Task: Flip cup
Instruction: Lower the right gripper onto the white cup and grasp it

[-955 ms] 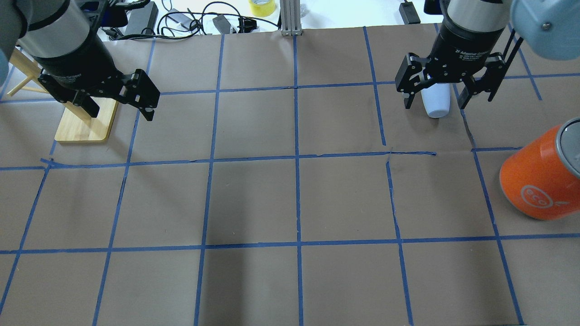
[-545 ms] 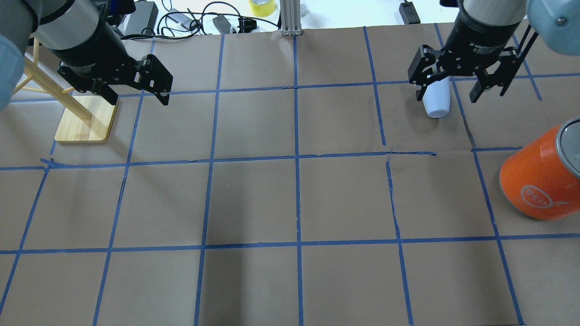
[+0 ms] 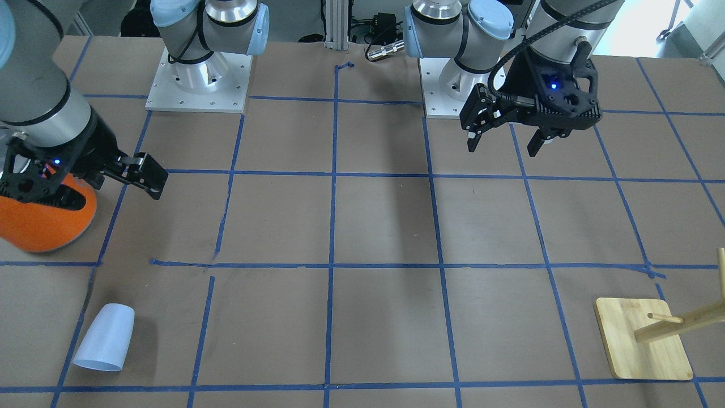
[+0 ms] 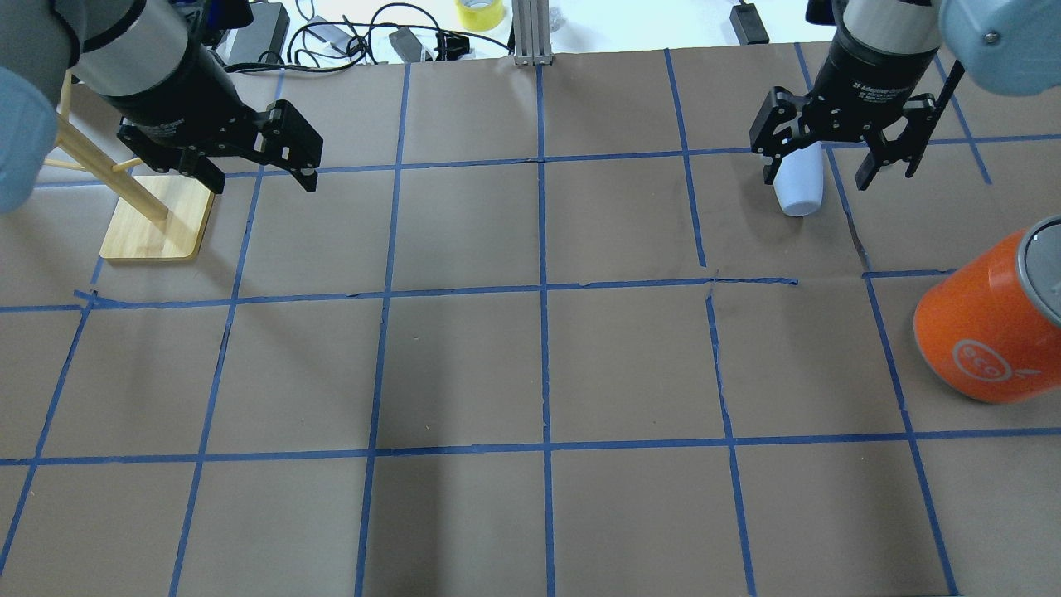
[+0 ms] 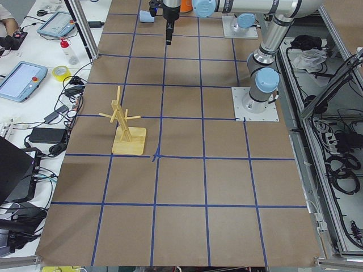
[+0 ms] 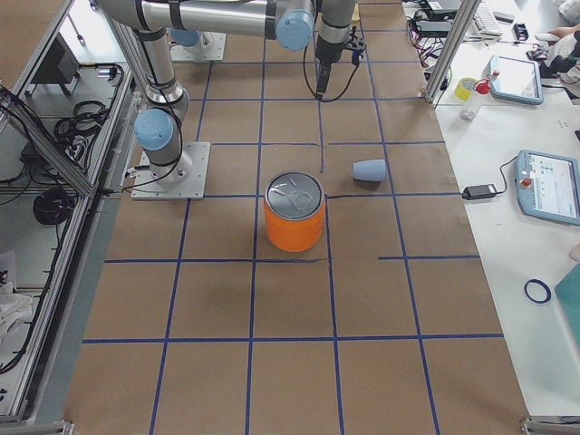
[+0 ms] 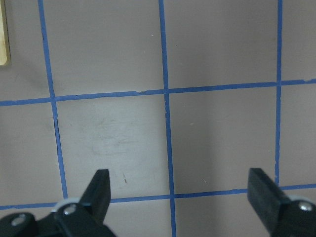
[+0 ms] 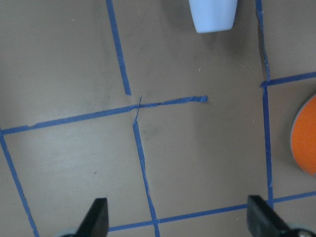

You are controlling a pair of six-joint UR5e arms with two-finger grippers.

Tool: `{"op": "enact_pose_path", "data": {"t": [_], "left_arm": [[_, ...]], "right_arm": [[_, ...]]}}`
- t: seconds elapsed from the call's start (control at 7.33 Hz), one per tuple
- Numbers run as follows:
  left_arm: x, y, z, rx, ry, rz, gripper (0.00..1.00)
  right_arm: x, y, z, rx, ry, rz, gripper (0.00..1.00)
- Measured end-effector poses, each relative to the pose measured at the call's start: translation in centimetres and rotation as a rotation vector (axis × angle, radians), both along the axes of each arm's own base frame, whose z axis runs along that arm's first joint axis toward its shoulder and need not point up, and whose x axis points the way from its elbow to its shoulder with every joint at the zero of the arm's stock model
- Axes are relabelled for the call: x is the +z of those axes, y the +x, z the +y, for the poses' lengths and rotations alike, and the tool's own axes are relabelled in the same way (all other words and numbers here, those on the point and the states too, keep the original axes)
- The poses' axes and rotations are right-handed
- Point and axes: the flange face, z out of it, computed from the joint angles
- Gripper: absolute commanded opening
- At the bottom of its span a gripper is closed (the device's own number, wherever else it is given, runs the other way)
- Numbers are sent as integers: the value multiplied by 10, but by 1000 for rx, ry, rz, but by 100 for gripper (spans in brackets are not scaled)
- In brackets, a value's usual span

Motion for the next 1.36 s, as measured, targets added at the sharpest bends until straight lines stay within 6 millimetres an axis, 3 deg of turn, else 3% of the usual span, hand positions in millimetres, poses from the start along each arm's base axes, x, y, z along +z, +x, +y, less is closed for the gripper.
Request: {"op": "enact_pose_path", "data": {"t": [0.27, 0.55, 0.95, 1.36], "left_arm": [[-3, 1, -4, -1, 6, 0, 100], [-4, 1, -5, -5, 9, -1, 100], [-3, 2, -6, -8, 7, 0, 100], [-3, 2, -6, -6, 5, 0, 100]], "right_arm": [[-47, -37, -35, -76, 10, 8, 100], [-86, -58, -70, -111, -64, 27, 100], [-144, -68, -105, -97, -117, 45, 100], [-194, -72, -121, -69, -112, 44, 100]]}}
